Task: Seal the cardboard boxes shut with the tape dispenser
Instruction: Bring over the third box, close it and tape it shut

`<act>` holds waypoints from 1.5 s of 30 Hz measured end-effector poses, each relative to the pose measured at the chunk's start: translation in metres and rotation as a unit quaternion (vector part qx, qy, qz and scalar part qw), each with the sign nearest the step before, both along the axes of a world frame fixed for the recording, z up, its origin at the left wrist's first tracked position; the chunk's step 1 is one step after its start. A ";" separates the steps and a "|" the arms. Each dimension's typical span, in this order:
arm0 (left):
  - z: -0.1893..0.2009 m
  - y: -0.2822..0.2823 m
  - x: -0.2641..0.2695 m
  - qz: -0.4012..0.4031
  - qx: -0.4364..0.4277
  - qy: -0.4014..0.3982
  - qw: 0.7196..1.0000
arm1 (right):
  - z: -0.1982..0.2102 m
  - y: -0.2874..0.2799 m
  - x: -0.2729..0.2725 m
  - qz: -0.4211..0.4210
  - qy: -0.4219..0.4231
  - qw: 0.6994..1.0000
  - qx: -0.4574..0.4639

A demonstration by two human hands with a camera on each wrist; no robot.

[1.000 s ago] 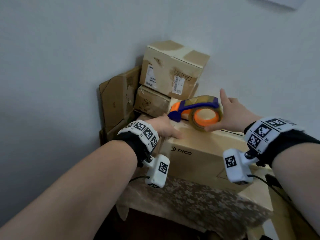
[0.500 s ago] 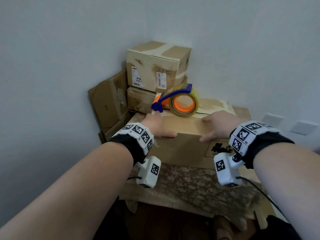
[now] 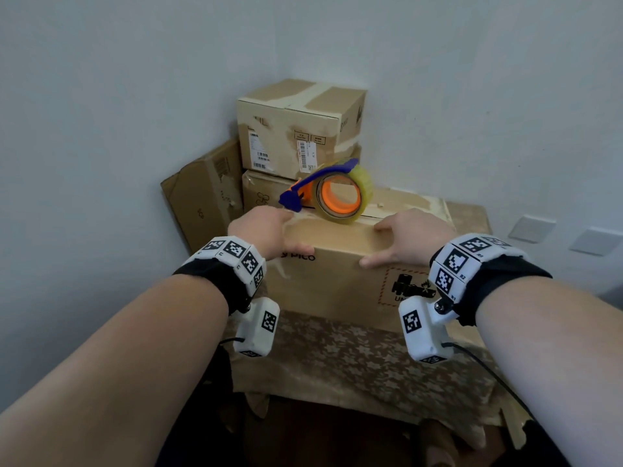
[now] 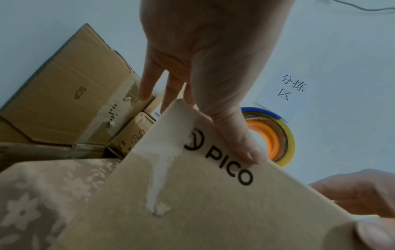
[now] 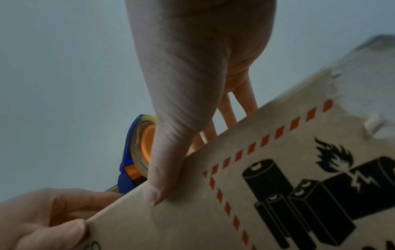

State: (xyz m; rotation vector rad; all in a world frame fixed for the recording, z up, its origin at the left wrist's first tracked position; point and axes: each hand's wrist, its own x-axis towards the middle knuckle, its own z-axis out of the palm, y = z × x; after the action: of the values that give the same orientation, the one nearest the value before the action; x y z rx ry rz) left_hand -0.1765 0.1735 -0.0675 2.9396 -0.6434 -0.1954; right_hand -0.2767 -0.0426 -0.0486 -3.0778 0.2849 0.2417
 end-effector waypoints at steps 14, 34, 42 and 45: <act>0.013 -0.002 0.016 -0.043 0.107 0.004 0.993 | 0.000 0.000 0.014 -0.016 0.061 0.997 0.049; -0.002 -0.026 0.000 -0.161 -0.069 0.059 0.983 | -0.010 -0.036 0.003 -0.114 0.038 0.991 0.061; 0.004 -0.024 -0.011 0.041 -0.147 0.090 0.984 | -0.017 -0.054 -0.018 -0.225 0.015 0.963 0.147; 0.007 -0.022 -0.026 0.113 -0.167 0.116 0.973 | -0.015 -0.052 -0.033 -0.220 0.025 0.966 0.136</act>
State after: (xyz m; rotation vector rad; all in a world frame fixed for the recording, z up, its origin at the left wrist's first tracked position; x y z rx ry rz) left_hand -0.2022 0.1518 -0.0603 2.5847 -0.2736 -0.3600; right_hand -0.3100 -0.0943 -0.0640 -2.6520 0.8451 0.3065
